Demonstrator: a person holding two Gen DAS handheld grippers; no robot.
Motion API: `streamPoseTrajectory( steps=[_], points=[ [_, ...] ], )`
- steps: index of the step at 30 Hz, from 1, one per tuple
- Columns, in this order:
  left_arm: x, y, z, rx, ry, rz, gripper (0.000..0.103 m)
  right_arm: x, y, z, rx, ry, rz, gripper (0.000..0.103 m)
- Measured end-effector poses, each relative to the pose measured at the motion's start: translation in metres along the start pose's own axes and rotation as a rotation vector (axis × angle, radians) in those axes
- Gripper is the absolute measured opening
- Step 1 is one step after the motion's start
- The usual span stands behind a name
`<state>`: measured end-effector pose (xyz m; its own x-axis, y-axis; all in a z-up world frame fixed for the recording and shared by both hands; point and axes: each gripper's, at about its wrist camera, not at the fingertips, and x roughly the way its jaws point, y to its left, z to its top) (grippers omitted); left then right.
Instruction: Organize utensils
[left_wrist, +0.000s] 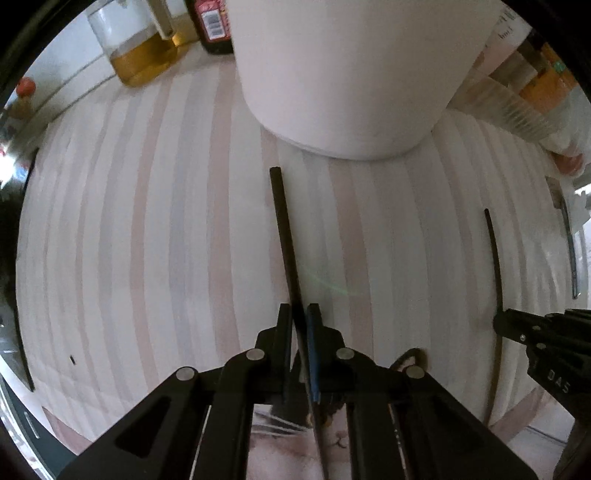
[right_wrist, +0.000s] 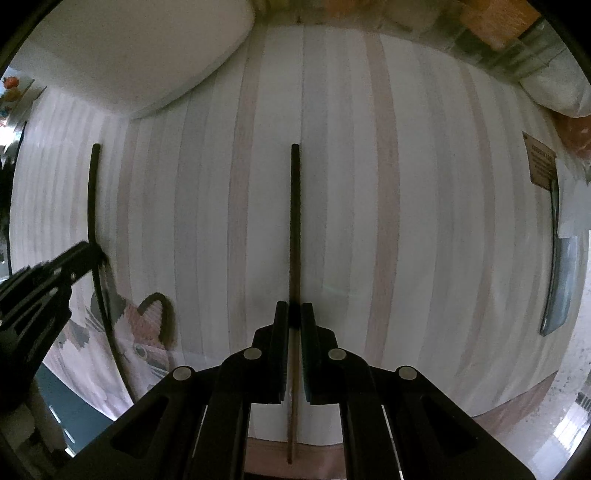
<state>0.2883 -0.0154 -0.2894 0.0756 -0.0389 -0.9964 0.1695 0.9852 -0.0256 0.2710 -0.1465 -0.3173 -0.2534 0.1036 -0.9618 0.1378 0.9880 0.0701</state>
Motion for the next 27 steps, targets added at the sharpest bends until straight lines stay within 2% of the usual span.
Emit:
streamPoseTrajectory(
  steps=[4,6,14,17,19,24,27],
  points=[
    [-0.009,-0.016,-0.008,-0.004,-0.02,-0.001,0.004,0.004,-0.002,-0.012,0.0,-0.052,0.004,0.006],
    [-0.026,-0.003,-0.007,-0.005,-0.044,-0.011,0.004,0.002,-0.006,-0.021,0.016,-0.104,0.022,0.005],
    [-0.097,-0.008,-0.042,0.002,-0.211,-0.058,0.004,-0.029,-0.009,-0.056,0.014,-0.332,0.082,0.005],
    [-0.114,-0.012,-0.055,-0.001,-0.273,-0.073,0.004,-0.046,-0.006,-0.068,0.002,-0.421,0.109,0.005],
    [-0.117,-0.001,-0.053,0.001,-0.32,-0.075,0.004,-0.064,-0.003,-0.075,-0.013,-0.489,0.126,0.005],
    [-0.161,-0.009,-0.046,-0.003,-0.466,-0.097,0.004,-0.11,-0.001,-0.083,-0.025,-0.649,0.177,0.005],
    [-0.201,-0.009,-0.034,-0.007,-0.555,-0.12,0.004,-0.148,0.0,-0.083,-0.02,-0.748,0.213,0.005]
  ],
)
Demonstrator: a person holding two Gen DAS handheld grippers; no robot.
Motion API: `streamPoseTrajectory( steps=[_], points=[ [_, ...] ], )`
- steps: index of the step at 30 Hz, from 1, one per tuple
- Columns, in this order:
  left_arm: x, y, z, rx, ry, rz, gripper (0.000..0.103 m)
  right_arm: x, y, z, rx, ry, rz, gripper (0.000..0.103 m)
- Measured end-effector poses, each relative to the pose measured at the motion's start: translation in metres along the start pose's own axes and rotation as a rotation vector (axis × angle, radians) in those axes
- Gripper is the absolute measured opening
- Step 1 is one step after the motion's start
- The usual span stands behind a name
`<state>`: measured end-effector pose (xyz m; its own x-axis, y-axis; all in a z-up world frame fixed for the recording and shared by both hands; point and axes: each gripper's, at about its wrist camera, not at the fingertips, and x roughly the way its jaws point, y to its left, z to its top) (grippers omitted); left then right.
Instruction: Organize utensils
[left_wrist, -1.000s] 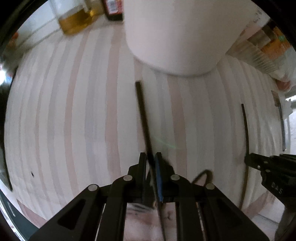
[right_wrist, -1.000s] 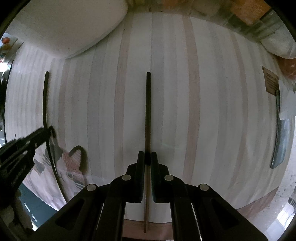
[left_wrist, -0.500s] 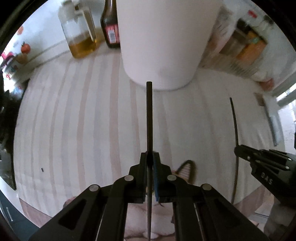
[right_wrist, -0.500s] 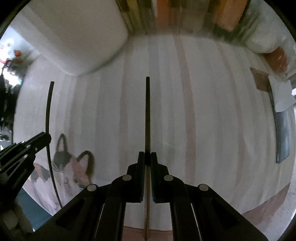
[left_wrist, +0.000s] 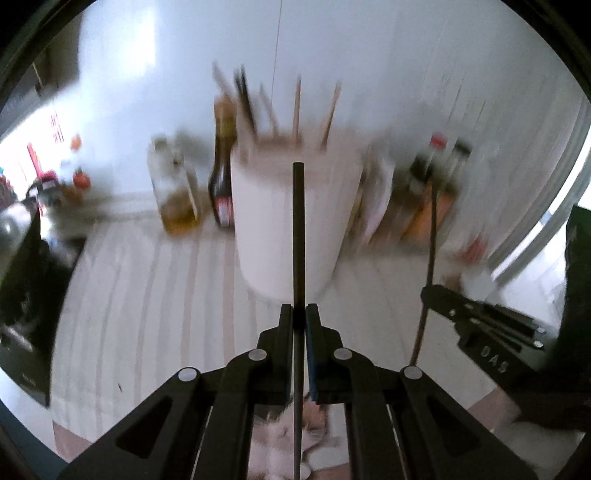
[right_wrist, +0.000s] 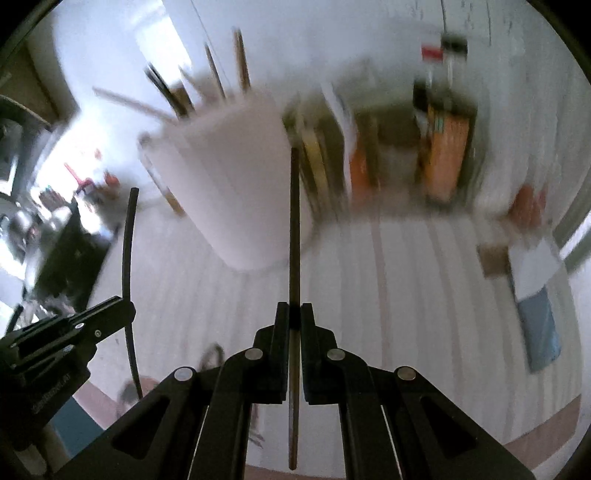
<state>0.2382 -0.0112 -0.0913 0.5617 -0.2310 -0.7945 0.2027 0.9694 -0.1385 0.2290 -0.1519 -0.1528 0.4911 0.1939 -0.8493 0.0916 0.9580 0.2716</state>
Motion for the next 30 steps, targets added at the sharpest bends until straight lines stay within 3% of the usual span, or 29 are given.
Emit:
streamPoseTrajectory(
  steps=[7,14,21,30],
  points=[
    [-0.053,-0.003,0.111,0.003,-0.195,-0.023,0.004,-0.06,0.028,0.093,0.012,-0.227,0.064,0.005],
    [-0.042,0.01,0.215,0.001,-0.316,-0.03,0.004,-0.07,0.06,0.202,0.004,-0.409,0.078,0.005],
    [0.009,0.029,0.241,-0.024,-0.348,-0.045,0.004,-0.028,0.079,0.252,-0.01,-0.513,0.069,0.005],
    [0.066,0.046,0.231,-0.066,-0.321,-0.049,0.004,0.026,0.07,0.247,-0.006,-0.532,0.065,0.005]
  ],
)
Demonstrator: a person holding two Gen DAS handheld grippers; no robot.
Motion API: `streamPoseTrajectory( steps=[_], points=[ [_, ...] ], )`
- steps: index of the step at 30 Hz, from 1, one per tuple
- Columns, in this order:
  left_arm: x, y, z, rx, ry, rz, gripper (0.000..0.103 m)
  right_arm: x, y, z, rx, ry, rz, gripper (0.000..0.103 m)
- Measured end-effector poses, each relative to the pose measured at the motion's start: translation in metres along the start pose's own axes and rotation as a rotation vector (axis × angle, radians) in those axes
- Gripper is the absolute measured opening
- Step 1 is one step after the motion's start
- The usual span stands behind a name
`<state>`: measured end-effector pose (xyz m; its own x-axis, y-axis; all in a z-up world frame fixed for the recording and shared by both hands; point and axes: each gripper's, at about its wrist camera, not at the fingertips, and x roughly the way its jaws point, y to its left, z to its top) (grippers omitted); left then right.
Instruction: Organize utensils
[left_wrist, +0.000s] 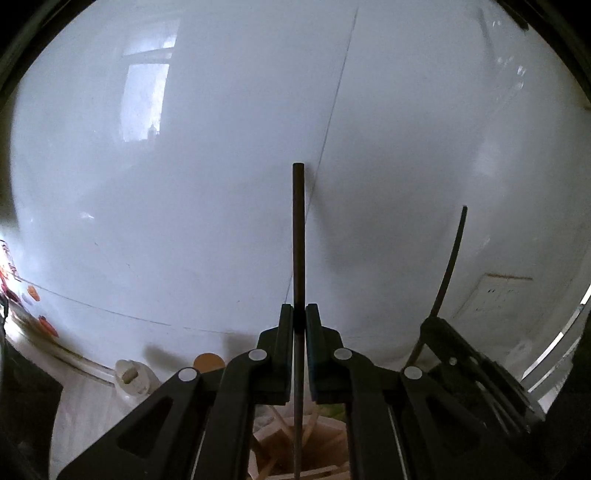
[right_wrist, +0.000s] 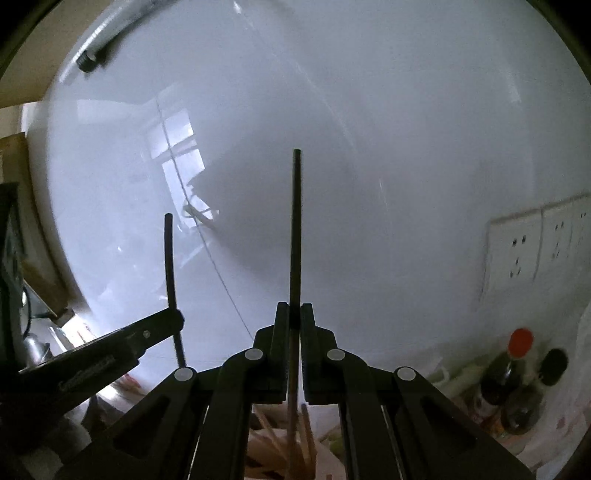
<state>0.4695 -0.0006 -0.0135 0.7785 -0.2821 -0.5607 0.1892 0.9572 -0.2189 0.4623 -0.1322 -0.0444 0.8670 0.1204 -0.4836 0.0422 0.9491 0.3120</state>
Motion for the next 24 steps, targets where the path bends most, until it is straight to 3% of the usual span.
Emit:
streamPoseTrajectory(
  steps=[14,19,20,21,22,24],
  points=[
    [0.015,-0.01,-0.012,0.06,0.021,0.034,0.004,0.008,0.01,-0.005,-0.034,-0.037,0.019,0.005],
    [0.007,-0.007,-0.015,0.043,0.072,0.052,0.014,0.018,0.012,-0.016,-0.051,0.025,0.039,0.006],
    [0.004,-0.006,-0.015,0.029,0.076,0.059,0.028,0.019,0.011,-0.017,-0.046,0.046,0.042,0.006],
    [-0.002,-0.005,-0.016,0.018,0.072,0.065,0.05,0.02,0.01,-0.019,-0.04,0.067,0.046,0.008],
    [-0.009,-0.003,-0.017,0.01,0.055,0.094,0.058,0.02,0.008,-0.02,-0.032,0.096,0.045,0.011],
    [-0.025,0.002,-0.019,-0.008,0.031,0.125,0.089,0.015,0.003,-0.021,-0.003,0.126,0.038,0.038]
  ],
)
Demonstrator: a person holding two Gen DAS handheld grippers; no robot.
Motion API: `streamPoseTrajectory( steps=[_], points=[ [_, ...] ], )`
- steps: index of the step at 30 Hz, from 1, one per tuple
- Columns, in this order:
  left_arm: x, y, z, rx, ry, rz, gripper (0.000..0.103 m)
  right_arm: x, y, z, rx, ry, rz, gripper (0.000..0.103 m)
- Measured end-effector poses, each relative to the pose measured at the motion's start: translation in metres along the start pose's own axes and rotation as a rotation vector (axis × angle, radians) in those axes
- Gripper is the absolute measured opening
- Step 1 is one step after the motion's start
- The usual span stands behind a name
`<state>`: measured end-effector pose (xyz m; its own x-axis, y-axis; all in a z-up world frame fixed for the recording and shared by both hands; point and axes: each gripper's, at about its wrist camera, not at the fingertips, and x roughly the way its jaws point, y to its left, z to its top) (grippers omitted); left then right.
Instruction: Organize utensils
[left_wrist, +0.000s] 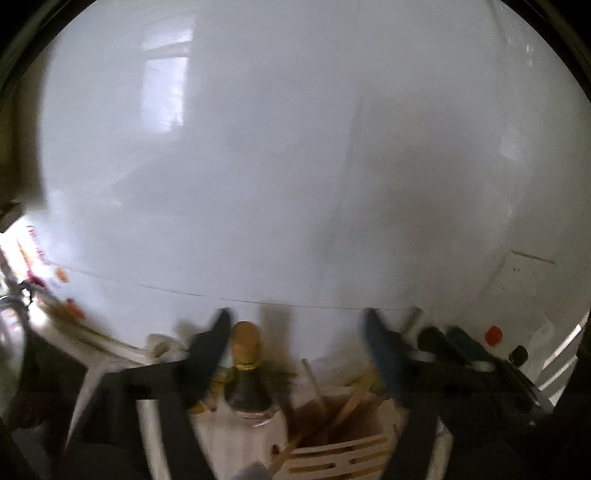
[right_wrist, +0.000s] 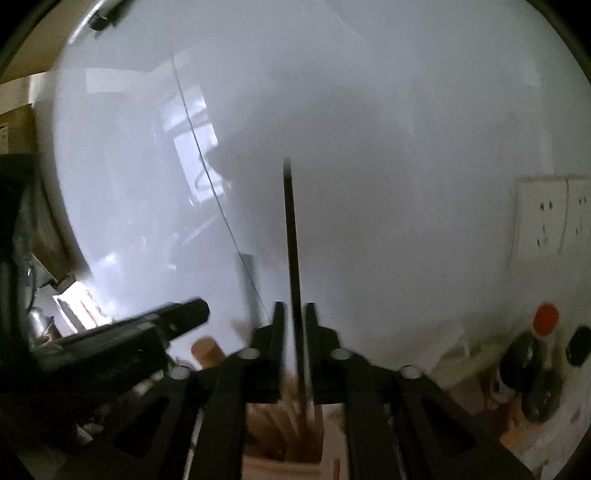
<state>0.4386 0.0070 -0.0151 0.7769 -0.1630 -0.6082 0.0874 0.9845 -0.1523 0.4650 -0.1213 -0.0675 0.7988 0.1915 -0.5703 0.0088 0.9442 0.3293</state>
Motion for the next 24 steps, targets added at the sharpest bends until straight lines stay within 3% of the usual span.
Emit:
streamPoseTrajectory(
  steps=[1,2,3,5,7,9,11,16,24],
  points=[
    [-0.007,0.002,-0.002,-0.007,-0.006,0.006,0.092,-0.004,-0.003,-0.001,0.003,0.011,-0.007,0.046],
    [-0.015,0.003,-0.004,-0.004,-0.011,0.023,0.092,-0.01,-0.005,-0.002,0.002,0.023,-0.017,0.061],
    [-0.02,0.004,-0.006,0.004,-0.01,0.038,0.093,-0.016,-0.009,-0.004,-0.004,0.034,-0.039,0.067],
    [-0.032,0.005,-0.012,0.017,-0.009,0.076,0.103,-0.021,-0.005,-0.012,-0.035,0.056,-0.078,0.07],
    [-0.045,0.005,-0.023,0.051,-0.015,0.134,0.103,-0.031,-0.004,-0.021,-0.066,0.078,-0.13,0.08],
    [-0.053,0.007,-0.032,0.072,-0.004,0.177,0.103,-0.043,-0.005,-0.029,-0.094,0.103,-0.185,0.096],
    [-0.061,0.008,-0.043,0.079,0.002,0.196,0.103,-0.053,-0.009,-0.037,-0.118,0.115,-0.225,0.102],
    [-0.075,0.004,-0.064,0.068,0.032,0.229,0.103,-0.082,-0.01,-0.048,-0.168,0.129,-0.284,0.103],
    [-0.129,-0.011,-0.078,0.075,0.008,0.229,0.103,-0.138,0.008,-0.048,-0.209,0.091,-0.29,0.103]
  ],
)
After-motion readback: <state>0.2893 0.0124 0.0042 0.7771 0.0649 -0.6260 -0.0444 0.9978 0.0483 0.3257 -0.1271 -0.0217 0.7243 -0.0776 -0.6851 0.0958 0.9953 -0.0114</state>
